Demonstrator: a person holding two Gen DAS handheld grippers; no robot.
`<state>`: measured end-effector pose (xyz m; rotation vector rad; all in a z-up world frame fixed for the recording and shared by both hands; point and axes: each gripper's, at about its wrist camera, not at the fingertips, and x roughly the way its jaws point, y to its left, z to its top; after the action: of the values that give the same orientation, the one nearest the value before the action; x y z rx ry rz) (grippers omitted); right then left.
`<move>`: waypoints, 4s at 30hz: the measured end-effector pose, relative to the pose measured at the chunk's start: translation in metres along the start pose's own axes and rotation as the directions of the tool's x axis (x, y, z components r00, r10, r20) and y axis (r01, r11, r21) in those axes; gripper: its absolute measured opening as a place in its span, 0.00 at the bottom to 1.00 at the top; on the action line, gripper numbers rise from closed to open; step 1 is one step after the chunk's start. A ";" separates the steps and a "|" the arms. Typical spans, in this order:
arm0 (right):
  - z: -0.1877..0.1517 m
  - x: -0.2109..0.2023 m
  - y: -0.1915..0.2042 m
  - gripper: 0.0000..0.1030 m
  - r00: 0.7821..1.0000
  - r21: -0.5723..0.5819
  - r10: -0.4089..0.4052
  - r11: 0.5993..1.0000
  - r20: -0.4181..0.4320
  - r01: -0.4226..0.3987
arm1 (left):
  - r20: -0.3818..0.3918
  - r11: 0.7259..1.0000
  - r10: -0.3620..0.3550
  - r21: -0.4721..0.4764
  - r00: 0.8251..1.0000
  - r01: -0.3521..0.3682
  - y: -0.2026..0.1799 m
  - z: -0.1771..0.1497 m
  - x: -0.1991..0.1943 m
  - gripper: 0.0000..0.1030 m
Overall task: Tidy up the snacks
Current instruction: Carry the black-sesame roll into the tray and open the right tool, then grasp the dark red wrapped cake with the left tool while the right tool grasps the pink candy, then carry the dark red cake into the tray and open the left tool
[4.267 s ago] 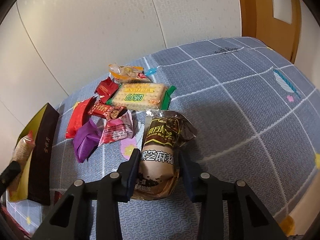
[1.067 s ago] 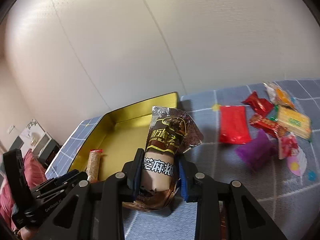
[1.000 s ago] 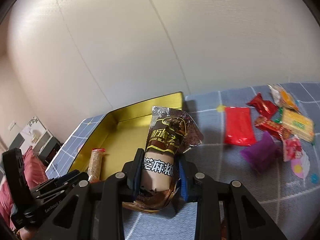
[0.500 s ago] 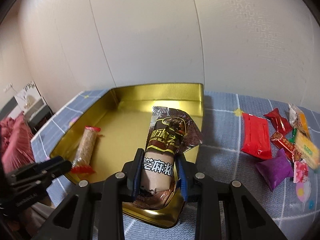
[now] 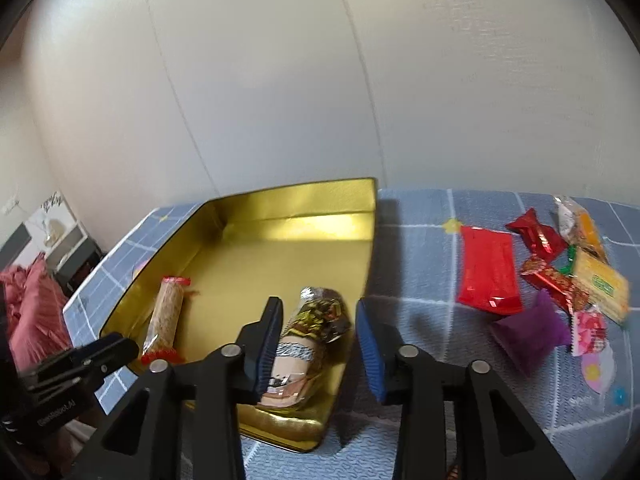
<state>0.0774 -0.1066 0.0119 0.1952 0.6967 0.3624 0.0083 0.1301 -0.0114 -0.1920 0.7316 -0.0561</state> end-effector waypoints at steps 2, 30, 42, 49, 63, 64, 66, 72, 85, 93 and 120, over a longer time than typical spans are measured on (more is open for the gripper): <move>0.001 -0.004 -0.008 0.43 1.000 0.036 0.001 0.999 0.007 -0.001 | 0.005 1.000 -0.017 0.007 1.000 0.017 -0.005 0.000 -0.001 0.36; -0.019 -0.088 -0.170 0.63 0.943 0.409 -0.318 0.851 -0.098 0.329 | -0.190 0.844 -0.305 0.399 0.933 0.357 -0.180 -0.049 0.013 0.57; -0.035 -0.106 -0.201 0.66 0.911 0.445 -0.385 0.796 -0.148 0.409 | -0.431 0.860 -0.413 0.107 0.802 0.500 -0.204 -0.062 0.057 0.57; -0.041 -0.115 -0.213 0.66 0.911 0.464 -0.384 0.785 -0.153 0.409 | -0.454 0.879 -0.378 0.097 0.807 0.467 -0.233 -0.043 0.081 0.57; -0.047 -0.119 -0.228 0.68 0.914 0.493 -0.372 0.772 -0.162 0.401 | -0.295 0.844 -0.184 0.442 0.938 0.304 -0.248 -0.047 0.094 0.48; -0.046 -0.117 -0.226 0.68 0.914 0.487 -0.372 0.775 -0.163 0.403 | -0.299 0.842 -0.196 0.437 0.934 0.316 -0.246 -0.049 0.092 0.47; -0.046 -0.114 -0.224 0.68 0.915 0.480 -0.368 0.781 -0.162 0.399 | -0.300 0.829 -0.208 0.452 0.931 0.330 -0.246 -0.053 0.088 0.47; -0.043 -0.102 -0.215 0.68 0.919 0.454 -0.358 0.800 -0.165 0.392 | -0.293 0.825 -0.205 0.461 0.934 0.326 -0.241 -0.056 0.082 0.47; -0.017 -0.070 -0.187 0.73 0.944 0.346 -0.312 0.878 -0.110 0.330 | -0.292 0.843 -0.187 0.443 0.938 0.306 -0.219 -0.053 0.074 0.46; -0.010 -0.026 -0.184 0.55 0.922 0.232 -0.338 0.897 -0.188 0.376 | -0.280 0.840 -0.179 0.456 0.943 0.295 -0.220 -0.055 0.074 0.46; -0.049 -0.094 -0.236 0.38 0.817 0.343 -0.538 0.743 -0.205 0.575 | -0.228 0.796 -0.279 0.488 0.933 0.357 -0.240 -0.062 0.059 0.45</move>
<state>0.0400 -0.3577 -0.0386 0.3382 0.8811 -0.3613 0.0147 -0.1215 -0.0489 0.2195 0.7970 -0.5972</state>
